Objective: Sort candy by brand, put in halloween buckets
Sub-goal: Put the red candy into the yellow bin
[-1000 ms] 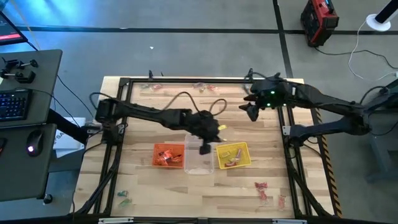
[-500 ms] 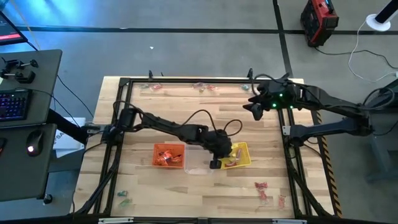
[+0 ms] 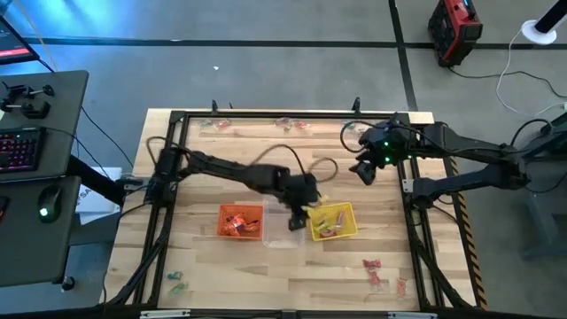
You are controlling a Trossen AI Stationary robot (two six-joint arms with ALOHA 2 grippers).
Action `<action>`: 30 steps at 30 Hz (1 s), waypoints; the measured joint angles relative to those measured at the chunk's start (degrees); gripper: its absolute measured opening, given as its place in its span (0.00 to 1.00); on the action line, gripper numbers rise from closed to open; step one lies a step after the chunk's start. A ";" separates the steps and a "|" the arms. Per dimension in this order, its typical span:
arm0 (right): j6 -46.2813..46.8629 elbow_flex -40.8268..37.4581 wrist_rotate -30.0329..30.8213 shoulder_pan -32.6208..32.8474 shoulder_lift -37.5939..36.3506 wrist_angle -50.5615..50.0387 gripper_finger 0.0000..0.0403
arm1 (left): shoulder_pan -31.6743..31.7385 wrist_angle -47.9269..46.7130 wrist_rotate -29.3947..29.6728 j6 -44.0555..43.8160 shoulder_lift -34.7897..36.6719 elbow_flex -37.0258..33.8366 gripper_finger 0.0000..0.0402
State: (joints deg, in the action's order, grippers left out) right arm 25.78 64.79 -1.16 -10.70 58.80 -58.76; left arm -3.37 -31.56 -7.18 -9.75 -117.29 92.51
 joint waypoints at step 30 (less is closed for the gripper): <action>39.52 -21.34 -11.06 51.43 10.92 17.04 0.59 | 1.38 13.05 20.42 -10.16 44.85 -36.52 0.53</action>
State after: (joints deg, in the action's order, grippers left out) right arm 65.30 43.45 -12.23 40.73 69.72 -41.72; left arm -1.98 -18.51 13.24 -19.90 -72.44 55.99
